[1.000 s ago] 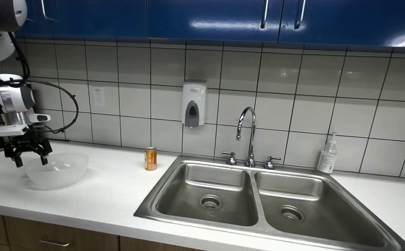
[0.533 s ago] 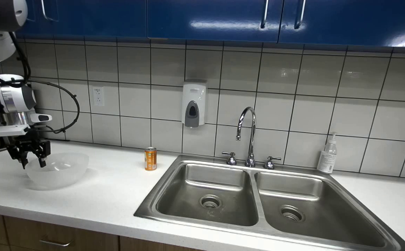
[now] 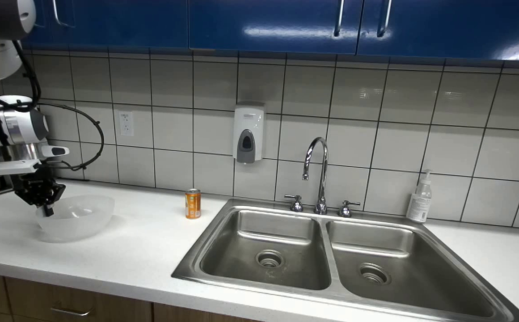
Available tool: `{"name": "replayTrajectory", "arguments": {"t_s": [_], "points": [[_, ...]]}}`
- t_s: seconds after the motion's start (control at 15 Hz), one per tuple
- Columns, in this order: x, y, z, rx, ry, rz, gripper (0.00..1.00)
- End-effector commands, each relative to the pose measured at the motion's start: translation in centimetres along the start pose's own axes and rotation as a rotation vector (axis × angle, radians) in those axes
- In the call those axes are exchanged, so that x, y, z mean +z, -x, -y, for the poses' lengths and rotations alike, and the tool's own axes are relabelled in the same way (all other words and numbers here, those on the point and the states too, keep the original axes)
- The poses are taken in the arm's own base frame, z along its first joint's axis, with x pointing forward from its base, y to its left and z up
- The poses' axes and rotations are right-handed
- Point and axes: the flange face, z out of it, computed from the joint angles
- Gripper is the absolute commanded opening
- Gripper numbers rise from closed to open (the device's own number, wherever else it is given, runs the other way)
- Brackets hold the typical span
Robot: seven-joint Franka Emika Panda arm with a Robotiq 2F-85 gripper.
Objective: Put the bowl inside the sink
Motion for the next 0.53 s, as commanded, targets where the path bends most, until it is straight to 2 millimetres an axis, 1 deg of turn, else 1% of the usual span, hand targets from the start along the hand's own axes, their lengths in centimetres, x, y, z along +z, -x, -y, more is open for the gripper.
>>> {"name": "replayTrajectory", "arguments": {"t_s": [0.0,0.2,0.47], "points": [[-1.2,0.2,-0.5,0.015,0.012,0.023,0.01],[-1.8,0.7,-0.9,0.013,0.041,0.029,0.01],[-3.6,1.5,-1.9,0.008,0.080,0.027,0.01]]}}
